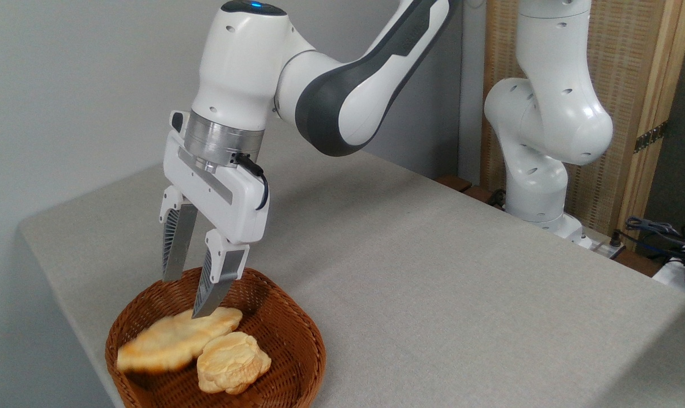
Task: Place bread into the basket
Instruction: 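Carry the bread over the wicker basket and lower it inside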
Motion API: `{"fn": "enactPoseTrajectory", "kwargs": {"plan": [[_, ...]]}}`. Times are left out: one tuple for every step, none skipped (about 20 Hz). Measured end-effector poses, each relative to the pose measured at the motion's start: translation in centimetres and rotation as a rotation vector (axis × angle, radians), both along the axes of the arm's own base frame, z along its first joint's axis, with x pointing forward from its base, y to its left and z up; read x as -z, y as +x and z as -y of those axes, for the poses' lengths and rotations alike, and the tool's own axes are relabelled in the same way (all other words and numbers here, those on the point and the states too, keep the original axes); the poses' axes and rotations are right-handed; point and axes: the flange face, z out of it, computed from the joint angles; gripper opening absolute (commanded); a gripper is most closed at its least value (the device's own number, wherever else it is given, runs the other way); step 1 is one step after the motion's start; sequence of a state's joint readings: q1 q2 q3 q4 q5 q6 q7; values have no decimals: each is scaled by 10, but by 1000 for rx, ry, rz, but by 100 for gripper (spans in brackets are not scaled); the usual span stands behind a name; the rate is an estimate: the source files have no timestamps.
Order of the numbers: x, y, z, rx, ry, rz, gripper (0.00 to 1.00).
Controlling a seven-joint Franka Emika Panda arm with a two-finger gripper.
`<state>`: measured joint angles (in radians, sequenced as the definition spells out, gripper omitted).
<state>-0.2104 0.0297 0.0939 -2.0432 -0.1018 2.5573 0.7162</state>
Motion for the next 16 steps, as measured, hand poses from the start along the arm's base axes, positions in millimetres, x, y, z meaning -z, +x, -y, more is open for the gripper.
{"fn": "enactPoseTrajectory", "kwargs": {"plan": [[-1, 0, 0, -2, -1, 1, 100], [-2, 0, -1, -12, -6, 3, 100], [-5, 0, -3, -29, -14, -1, 100], [-8, -2, -8, -44, -19, -19, 100], [-12, -5, -12, -52, -21, -49, 100], [-17, -11, -14, -58, -24, -85, 100], [-22, -18, -15, -60, -27, -119, 100], [-27, -24, -16, -59, -29, -148, 100], [-32, -31, -16, -56, -30, -179, 100], [-34, -37, -16, -51, -27, -215, 100], [-33, -43, -17, -42, -6, -254, 100], [-31, -47, -19, -31, 34, -287, 100], [-28, -50, -20, -21, 74, -315, 100], [-26, -52, -21, -15, 98, -332, 100], [-24, -53, -22, -13, 109, -340, 100], [-23, -53, -22, -12, 114, -343, 100]]}}
